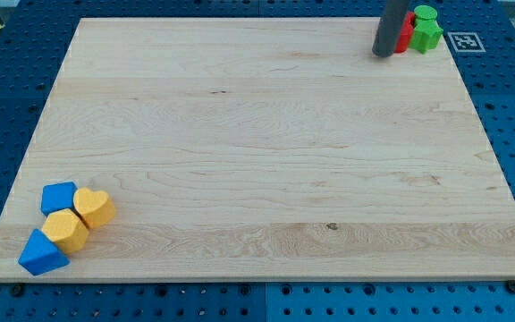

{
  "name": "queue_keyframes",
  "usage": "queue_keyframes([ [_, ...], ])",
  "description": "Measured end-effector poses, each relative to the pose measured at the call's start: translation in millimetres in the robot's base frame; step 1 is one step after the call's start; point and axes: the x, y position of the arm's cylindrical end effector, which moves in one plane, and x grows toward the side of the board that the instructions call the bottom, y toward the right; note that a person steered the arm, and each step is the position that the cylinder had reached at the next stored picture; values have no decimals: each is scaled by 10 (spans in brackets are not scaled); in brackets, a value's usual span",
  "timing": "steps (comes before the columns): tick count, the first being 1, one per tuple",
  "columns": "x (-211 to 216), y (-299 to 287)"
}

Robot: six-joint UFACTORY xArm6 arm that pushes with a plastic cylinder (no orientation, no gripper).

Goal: Slide green circle and red star slightly left

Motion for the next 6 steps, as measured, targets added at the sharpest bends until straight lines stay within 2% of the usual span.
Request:
queue_keyframes([
  [1, 248, 403],
  [2, 58, 1136],
  [3, -199, 1553],
  [4, -723, 1463],
  [5, -1032, 1192],
  [6, -1006, 1030],
])
